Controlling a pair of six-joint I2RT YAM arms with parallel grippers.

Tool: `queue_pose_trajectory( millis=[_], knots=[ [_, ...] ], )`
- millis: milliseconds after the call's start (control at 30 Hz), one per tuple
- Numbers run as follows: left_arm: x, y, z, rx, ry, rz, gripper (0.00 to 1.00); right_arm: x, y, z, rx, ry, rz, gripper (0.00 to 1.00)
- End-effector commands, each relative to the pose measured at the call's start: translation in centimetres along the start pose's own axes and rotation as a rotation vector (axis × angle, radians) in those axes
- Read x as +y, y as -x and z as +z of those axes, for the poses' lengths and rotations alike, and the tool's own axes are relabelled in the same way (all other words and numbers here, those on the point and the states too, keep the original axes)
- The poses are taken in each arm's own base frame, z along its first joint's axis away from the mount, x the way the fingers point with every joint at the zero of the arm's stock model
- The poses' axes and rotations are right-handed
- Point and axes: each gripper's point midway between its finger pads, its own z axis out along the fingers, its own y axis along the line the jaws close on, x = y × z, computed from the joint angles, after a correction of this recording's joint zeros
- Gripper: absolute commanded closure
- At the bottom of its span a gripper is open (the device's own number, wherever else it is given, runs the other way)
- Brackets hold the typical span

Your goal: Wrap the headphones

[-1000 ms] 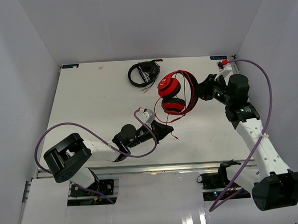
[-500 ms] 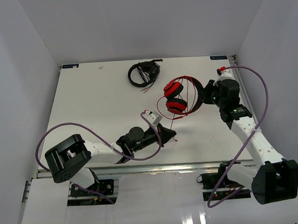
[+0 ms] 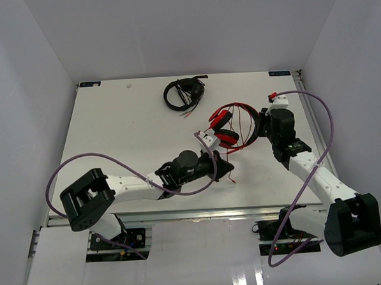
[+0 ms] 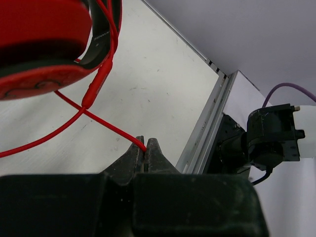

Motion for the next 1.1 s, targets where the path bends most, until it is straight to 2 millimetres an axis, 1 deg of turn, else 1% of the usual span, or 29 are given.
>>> queue_pose_trajectory(
  millis=[0,133,267,300,367,500,567,600,633,767,800,933,1067],
  knots=[
    [-2.7,-0.3,0.9,0.116,-0.074,0.006,1.00,-1.8,3.9,0.5,-0.187,-0.126,-0.057,0.92],
    [-3.2,0.7,2.1,0.174,-0.065,0.052,1.00,-2.2,2.8,0.9,-0.158,-0.149,-0.096,0.92],
    [-3.5,1.7,2.9,0.226,-0.064,0.071,1.00,-2.3,1.7,1.3,-0.123,-0.160,-0.137,0.92],
    [-3.5,1.7,2.9,0.242,-0.061,0.064,1.00,-2.2,1.5,1.3,-0.114,-0.158,-0.144,0.92],
    [-3.5,2.7,3.3,0.233,-0.066,0.056,1.00,-2.1,0.9,1.6,-0.092,-0.147,-0.151,0.92],
    [-2.8,4.8,3.4,0.182,-0.049,0.019,1.00,-1.4,-0.1,1.8,-0.055,-0.107,-0.150,0.92],
    [-1.9,6.0,3.0,0.137,-0.044,-0.032,1.00,-0.9,-0.6,1.8,-0.031,-0.076,-0.146,0.92],
    [-1.5,5.9,2.9,0.134,-0.037,-0.059,1.00,-0.8,-0.9,1.8,-0.024,-0.071,-0.145,0.92],
    [-0.7,6.7,2.7,0.099,-0.029,-0.095,0.99,-0.6,-1.4,1.8,-0.004,-0.054,-0.141,0.92],
    [0.4,6.9,2.8,0.076,-0.050,-0.205,0.98,-0.2,-2.5,2.1,0.034,-0.031,-0.129,0.92],
    [1.0,6.8,3.0,0.072,-0.050,-0.223,0.98,-0.1,-2.9,2.3,0.049,-0.028,-0.124,0.92],
    [2.0,6.3,3.9,0.077,-0.072,-0.298,0.95,0.1,-4.7,3.3,0.104,-0.018,-0.106,0.92],
    [2.8,6.1,4.2,0.072,-0.068,-0.338,0.93,0.5,-6.1,4.4,0.153,-0.007,-0.087,0.92]
  ],
)
